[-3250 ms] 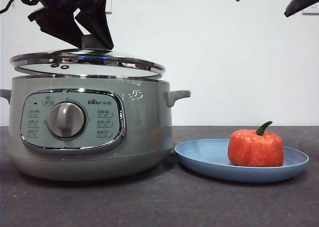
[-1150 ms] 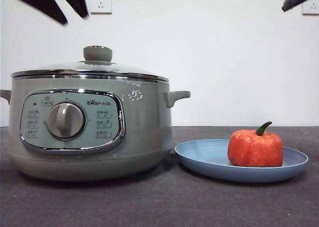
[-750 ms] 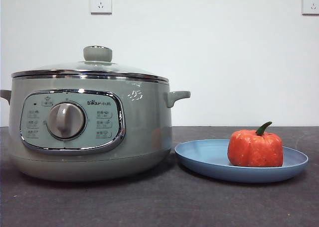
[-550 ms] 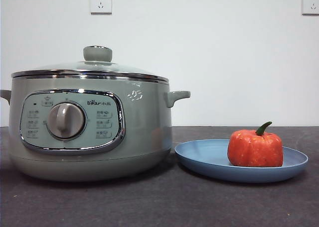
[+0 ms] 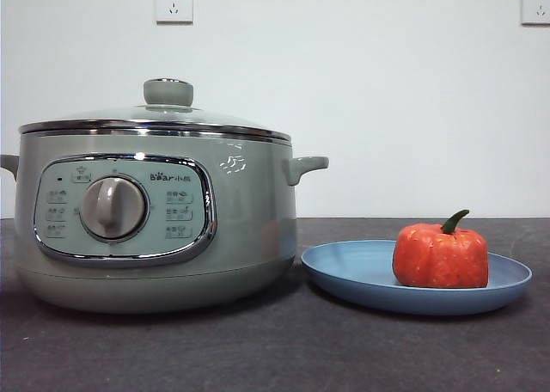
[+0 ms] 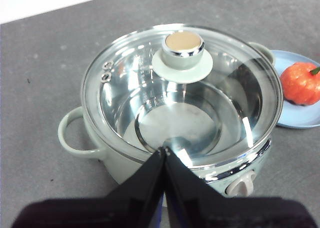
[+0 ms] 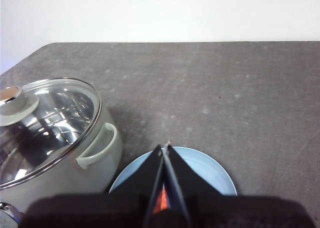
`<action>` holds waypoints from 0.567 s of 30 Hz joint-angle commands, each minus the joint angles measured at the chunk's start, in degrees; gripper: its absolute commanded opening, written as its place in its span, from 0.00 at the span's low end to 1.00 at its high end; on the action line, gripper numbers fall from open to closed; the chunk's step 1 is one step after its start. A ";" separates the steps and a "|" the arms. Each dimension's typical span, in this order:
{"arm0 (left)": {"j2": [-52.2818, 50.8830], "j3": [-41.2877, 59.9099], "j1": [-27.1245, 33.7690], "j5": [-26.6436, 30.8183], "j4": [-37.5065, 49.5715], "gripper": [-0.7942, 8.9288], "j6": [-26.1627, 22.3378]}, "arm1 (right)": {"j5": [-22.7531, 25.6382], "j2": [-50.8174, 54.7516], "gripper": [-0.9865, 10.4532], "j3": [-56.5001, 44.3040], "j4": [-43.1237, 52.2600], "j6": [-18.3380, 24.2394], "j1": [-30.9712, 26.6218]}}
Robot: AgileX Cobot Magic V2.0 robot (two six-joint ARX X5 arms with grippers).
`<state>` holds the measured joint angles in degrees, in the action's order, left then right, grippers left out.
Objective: Take the pumpkin out from the steamer,put the pumpkin in the blue plate,close the lid
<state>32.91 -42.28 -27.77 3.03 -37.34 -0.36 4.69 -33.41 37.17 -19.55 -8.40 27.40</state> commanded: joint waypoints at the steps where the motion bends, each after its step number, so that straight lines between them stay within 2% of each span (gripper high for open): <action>1: -0.04 0.13 -0.02 -0.09 0.02 0.08 0.55 | 0.22 0.07 0.07 -0.35 0.04 -0.74 -0.02; 11: -0.72 0.22 0.07 -0.07 -0.48 0.08 0.55 | 0.17 0.07 0.07 -0.35 -0.02 -0.72 0.00; 13: -4.57 0.26 2.29 -0.31 -1.38 0.08 -0.81 | 0.17 0.07 0.07 -0.35 -0.07 -0.72 0.00; 17: -13.38 1.22 9.79 -7.30 -0.59 0.08 0.72 | 0.17 0.04 0.07 -0.35 -0.46 -0.72 0.00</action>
<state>21.87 -41.95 -19.77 -2.57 -38.68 -0.38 4.69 -33.41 37.17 -20.14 -8.40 27.40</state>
